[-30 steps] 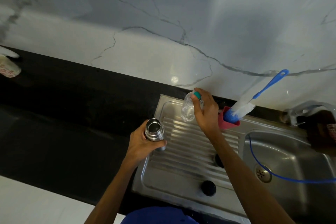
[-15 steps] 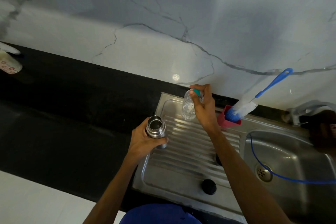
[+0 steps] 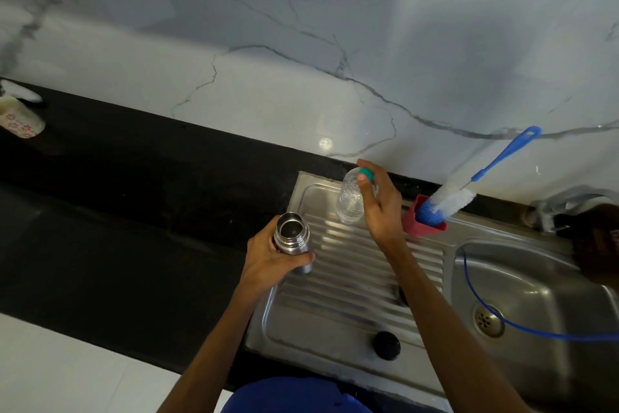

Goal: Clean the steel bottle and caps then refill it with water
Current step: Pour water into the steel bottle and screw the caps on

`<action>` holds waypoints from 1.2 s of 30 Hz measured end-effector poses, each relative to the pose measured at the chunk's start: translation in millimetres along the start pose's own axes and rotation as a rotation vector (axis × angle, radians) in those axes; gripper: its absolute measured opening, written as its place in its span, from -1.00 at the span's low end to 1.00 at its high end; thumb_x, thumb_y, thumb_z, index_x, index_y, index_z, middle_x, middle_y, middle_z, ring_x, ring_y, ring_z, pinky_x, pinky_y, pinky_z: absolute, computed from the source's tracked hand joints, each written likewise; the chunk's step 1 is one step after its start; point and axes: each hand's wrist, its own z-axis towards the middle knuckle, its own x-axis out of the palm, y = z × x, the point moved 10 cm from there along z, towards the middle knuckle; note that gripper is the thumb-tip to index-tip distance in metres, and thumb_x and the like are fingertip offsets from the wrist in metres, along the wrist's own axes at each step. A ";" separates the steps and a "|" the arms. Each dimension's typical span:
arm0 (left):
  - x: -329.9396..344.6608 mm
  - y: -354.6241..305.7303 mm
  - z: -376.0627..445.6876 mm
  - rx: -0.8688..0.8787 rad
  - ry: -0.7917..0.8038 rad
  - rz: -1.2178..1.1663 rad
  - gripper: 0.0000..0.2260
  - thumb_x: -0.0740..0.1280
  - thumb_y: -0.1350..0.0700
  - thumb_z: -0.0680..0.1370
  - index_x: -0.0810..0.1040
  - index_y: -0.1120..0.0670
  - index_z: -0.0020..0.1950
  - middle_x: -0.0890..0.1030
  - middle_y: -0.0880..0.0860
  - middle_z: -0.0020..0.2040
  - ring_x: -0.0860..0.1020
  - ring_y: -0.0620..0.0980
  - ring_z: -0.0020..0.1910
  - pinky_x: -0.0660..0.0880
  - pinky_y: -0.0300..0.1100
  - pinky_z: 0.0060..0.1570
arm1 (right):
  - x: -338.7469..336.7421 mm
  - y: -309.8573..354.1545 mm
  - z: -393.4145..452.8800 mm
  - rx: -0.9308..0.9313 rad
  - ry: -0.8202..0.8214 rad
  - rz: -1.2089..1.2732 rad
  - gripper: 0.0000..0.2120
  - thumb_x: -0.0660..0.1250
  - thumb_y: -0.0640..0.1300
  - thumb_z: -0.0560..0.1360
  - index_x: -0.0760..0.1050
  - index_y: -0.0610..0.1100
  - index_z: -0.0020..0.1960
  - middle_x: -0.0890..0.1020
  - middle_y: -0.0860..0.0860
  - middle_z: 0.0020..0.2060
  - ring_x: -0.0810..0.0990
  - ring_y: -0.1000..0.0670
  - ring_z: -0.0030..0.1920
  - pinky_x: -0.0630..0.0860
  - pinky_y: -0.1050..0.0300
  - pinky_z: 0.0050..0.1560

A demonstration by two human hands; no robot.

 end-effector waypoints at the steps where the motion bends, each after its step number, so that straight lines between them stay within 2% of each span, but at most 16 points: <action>1: 0.5 -0.5 -0.1 0.000 0.003 0.000 -0.36 0.70 0.25 0.27 0.48 -0.25 0.11 0.64 -0.20 0.04 0.57 -0.51 0.01 0.49 -0.55 -0.12 | 0.1 0.9 2.1 -0.005 0.001 -0.007 -0.72 0.24 -0.03 0.69 0.48 -0.02 0.38 0.60 -0.02 0.24 0.59 0.03 0.22 0.59 0.13 0.20; 3: 1.0 -0.5 -0.1 0.005 0.001 0.002 -0.36 0.70 0.26 0.27 0.48 -0.25 0.11 0.64 -0.19 0.03 0.57 -0.50 0.01 0.49 -0.54 -0.11 | -0.6 4.1 6.0 0.000 -0.015 -0.001 -0.75 0.25 -0.06 0.69 0.49 -0.07 0.34 0.63 0.00 0.17 0.61 0.06 0.18 0.58 0.15 0.18; 6: 2.1 -1.4 0.2 0.015 -0.013 0.006 -0.36 0.70 0.27 0.27 0.48 -0.24 0.10 0.63 -0.18 0.02 0.56 -0.52 0.00 0.46 -0.59 -0.09 | -2.8 3.9 8.6 0.011 -0.035 0.050 -0.75 0.28 -0.08 0.67 0.50 -0.10 0.33 0.63 -0.01 0.19 0.60 0.04 0.21 0.54 0.21 0.20; 11: 3.1 -5.7 4.7 0.017 -0.029 0.010 -0.35 0.70 0.27 0.26 0.46 -0.24 0.10 0.60 -0.21 0.01 0.53 -0.57 -0.03 0.42 -0.63 -0.11 | -3.2 4.7 11.3 0.000 -0.020 0.077 -0.75 0.32 -0.09 0.66 0.51 -0.08 0.32 0.63 0.03 0.19 0.59 0.03 0.23 0.55 0.12 0.25; 18: 5.4 -11.6 8.3 0.033 -0.032 0.019 -0.35 0.71 0.21 0.26 0.47 -0.27 0.11 0.63 -0.19 0.02 0.55 -0.52 0.02 0.45 -0.60 -0.10 | -4.3 5.7 9.7 -0.006 -0.023 0.044 -0.72 0.36 -0.07 0.63 0.50 -0.11 0.32 0.63 0.03 0.20 0.59 0.09 0.22 0.55 0.18 0.25; 22: 7.8 -13.3 5.4 0.045 -0.027 0.012 -0.35 0.71 0.22 0.26 0.48 -0.25 0.13 0.63 -0.19 0.04 0.56 -0.51 0.02 0.46 -0.60 -0.11 | -6.6 5.3 9.0 0.008 -0.049 0.006 -0.72 0.40 -0.07 0.60 0.51 -0.12 0.28 0.65 0.03 0.14 0.61 0.11 0.15 0.59 0.06 0.21; 24: 8.0 -13.0 1.5 0.044 -0.028 0.005 -0.36 0.72 0.20 0.26 0.49 -0.26 0.13 0.64 -0.21 0.03 0.56 -0.50 0.03 0.47 -0.55 -0.11 | -8.7 6.2 5.7 0.046 -0.053 0.001 -0.64 0.44 -0.02 0.57 0.49 -0.09 0.31 0.64 0.04 0.16 0.61 0.12 0.15 0.59 0.10 0.20; 25: 7.5 -12.8 -0.8 0.046 -0.030 0.004 -0.36 0.72 0.19 0.25 0.49 -0.26 0.12 0.65 -0.21 0.01 0.57 -0.49 0.03 0.48 -0.51 -0.09 | -11.1 5.0 2.5 0.084 -0.050 -0.004 -0.56 0.47 0.02 0.54 0.46 -0.06 0.36 0.62 0.05 0.21 0.60 0.14 0.17 0.58 0.20 0.21; 27: 6.0 -11.4 -4.3 0.050 -0.032 -0.006 -0.38 0.73 0.17 0.24 0.52 -0.25 0.11 0.68 -0.24 -0.03 0.59 -0.44 0.03 0.46 -0.46 -0.03 | -20.8 1.6 -5.7 0.138 -0.063 -0.048 -0.39 0.50 0.11 0.49 0.37 0.00 0.45 0.53 0.10 0.34 0.51 0.18 0.27 0.47 0.36 0.26; 28: 7.2 -12.0 -6.1 0.057 -0.027 -0.011 -0.38 0.73 0.17 0.23 0.53 -0.24 0.11 0.69 -0.27 -0.02 0.60 -0.42 0.03 0.47 -0.43 -0.01 | -32.1 0.7 -12.4 0.144 -0.093 -0.088 -0.36 0.50 0.14 0.49 0.35 0.02 0.47 0.50 0.12 0.38 0.47 0.18 0.32 0.44 0.34 0.29; 30: 11.4 -14.6 -11.4 0.072 -0.004 -0.020 -0.39 0.73 0.18 0.24 0.55 -0.21 0.13 0.69 -0.26 0.00 0.62 -0.38 0.03 0.49 -0.45 -0.03 | -62.3 -8.1 -33.2 0.161 -0.158 -0.174 -0.47 0.46 0.12 0.53 0.40 0.02 0.43 0.55 0.12 0.31 0.52 0.17 0.25 0.51 0.23 0.24; 32: 17.2 -15.0 -17.6 0.072 0.019 -0.038 -0.40 0.72 0.21 0.25 0.57 -0.16 0.16 0.71 -0.14 0.03 0.64 -0.32 0.05 0.51 -0.41 0.00 | -93.5 -20.4 -63.2 0.179 -0.168 -0.249 -0.68 0.40 0.03 0.59 0.49 0.00 0.31 0.62 0.10 0.13 0.61 0.19 0.08 0.62 0.14 0.09; 35: 25.5 -10.6 -26.3 0.071 0.039 -0.050 -0.40 0.73 0.21 0.24 0.60 -0.11 0.18 0.72 -0.10 0.04 0.66 -0.26 0.06 0.53 -0.36 0.02 | -125.7 -45.7 -115.6 0.220 -0.074 -0.407 -0.95 0.38 -0.04 0.59 0.56 0.02 0.04 0.67 0.10 -0.11 0.66 0.14 -0.08 0.65 0.10 -0.03; 36: 28.5 -10.4 -28.9 0.069 0.040 -0.049 -0.40 0.73 0.21 0.24 0.60 -0.14 0.17 0.72 -0.11 0.04 0.66 -0.27 0.05 0.53 -0.39 0.00 | -129.4 -57.3 -135.5 0.267 -0.004 -0.451 -0.97 0.40 -0.04 0.58 0.56 0.03 -0.02 0.67 0.11 -0.14 0.66 0.14 -0.10 0.64 0.14 -0.02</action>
